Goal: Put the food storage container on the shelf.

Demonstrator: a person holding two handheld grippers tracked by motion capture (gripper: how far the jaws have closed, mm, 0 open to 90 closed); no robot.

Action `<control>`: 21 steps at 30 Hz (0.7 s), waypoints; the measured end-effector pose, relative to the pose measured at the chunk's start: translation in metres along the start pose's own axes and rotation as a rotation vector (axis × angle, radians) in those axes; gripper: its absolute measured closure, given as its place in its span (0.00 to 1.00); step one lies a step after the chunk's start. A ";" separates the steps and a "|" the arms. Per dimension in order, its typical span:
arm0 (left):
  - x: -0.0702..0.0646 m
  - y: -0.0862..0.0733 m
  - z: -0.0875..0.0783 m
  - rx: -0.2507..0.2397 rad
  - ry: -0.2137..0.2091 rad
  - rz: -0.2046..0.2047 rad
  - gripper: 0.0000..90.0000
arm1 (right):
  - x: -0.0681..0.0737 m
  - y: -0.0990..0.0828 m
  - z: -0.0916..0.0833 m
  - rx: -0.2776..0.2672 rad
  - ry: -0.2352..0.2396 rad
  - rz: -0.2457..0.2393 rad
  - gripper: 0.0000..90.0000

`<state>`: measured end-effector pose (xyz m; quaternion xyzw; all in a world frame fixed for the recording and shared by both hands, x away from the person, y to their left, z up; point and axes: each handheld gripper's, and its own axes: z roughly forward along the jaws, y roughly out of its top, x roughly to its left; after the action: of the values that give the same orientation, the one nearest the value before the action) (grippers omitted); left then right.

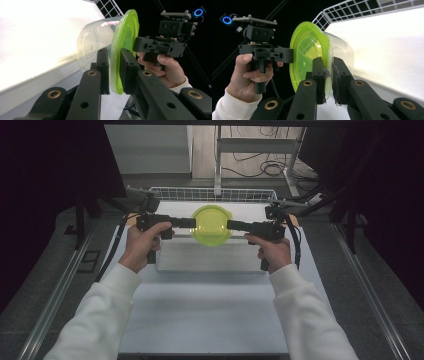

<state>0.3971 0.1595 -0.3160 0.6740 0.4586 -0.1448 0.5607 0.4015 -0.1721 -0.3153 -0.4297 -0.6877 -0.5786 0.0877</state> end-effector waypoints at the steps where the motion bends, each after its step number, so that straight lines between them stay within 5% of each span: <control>1: 0.001 0.005 0.001 0.006 0.002 0.002 0.89 | -0.002 0.003 0.001 0.000 -0.001 0.004 0.90; 8: 0.020 0.028 0.009 0.012 -0.021 -0.047 0.89 | -0.016 0.025 0.011 0.006 -0.011 0.051 0.90; 21: 0.050 0.044 0.022 -0.003 -0.020 -0.168 0.90 | -0.038 0.042 0.029 0.046 -0.036 0.192 0.88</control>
<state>0.4652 0.1648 -0.3316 0.6309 0.5081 -0.1974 0.5521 0.4652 -0.1674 -0.3177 -0.5019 -0.6580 -0.5436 0.1402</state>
